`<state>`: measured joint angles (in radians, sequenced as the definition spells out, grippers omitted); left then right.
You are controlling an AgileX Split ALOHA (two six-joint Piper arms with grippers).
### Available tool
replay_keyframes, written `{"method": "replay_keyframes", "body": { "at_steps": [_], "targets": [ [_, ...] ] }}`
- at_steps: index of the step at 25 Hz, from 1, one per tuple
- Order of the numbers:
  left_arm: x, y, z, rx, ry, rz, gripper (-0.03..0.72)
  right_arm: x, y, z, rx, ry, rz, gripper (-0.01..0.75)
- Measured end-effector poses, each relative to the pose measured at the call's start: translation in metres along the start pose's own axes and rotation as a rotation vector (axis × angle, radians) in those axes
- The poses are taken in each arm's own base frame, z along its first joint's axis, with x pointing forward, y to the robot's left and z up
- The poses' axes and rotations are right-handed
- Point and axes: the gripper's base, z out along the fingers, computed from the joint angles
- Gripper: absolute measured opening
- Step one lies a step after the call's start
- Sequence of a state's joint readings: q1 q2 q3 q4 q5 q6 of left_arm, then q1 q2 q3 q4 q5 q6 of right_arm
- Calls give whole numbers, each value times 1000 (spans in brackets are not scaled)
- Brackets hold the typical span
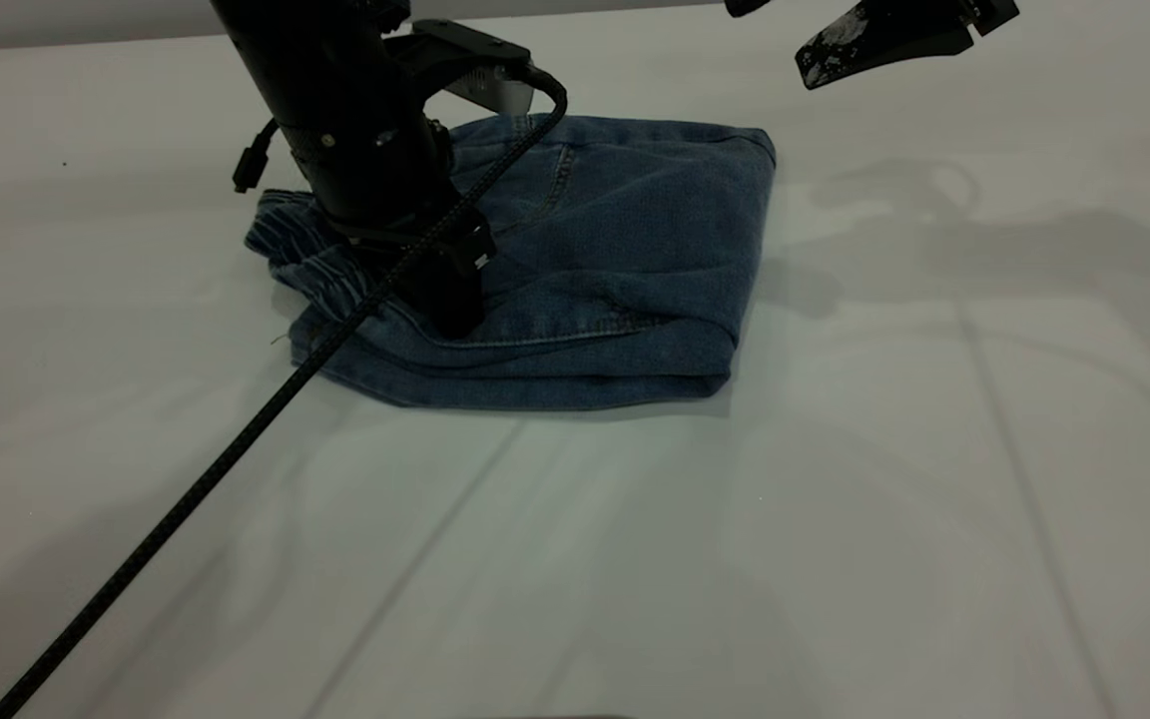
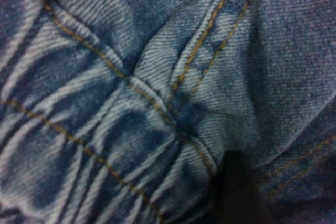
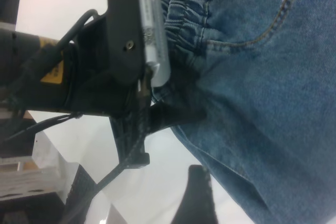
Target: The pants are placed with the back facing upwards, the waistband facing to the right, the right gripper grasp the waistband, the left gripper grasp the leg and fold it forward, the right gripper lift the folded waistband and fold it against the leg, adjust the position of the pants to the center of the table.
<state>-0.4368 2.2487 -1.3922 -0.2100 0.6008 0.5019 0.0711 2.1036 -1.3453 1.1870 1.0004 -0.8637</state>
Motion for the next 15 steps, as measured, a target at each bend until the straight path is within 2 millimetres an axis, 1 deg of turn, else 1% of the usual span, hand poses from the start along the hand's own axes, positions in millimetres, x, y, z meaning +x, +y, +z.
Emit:
{"method": "replay_keyframes", "body": {
  "at_steps": [4, 10, 13, 15],
  "targets": [
    [0, -15, 3, 33, 46, 15, 391, 0, 0, 0, -2, 2, -4, 531],
    [-5, -46, 6, 76, 69, 49, 391, 1, 1, 0, -13, 11, -4, 531],
    [-4, -49, 5, 85, 81, 34, 391, 1, 2, 0, -18, 16, -5, 531],
    [-5, -49, 2, 81, 82, 21, 391, 1, 3, -1, -19, 14, -8, 531]
  ]
}}
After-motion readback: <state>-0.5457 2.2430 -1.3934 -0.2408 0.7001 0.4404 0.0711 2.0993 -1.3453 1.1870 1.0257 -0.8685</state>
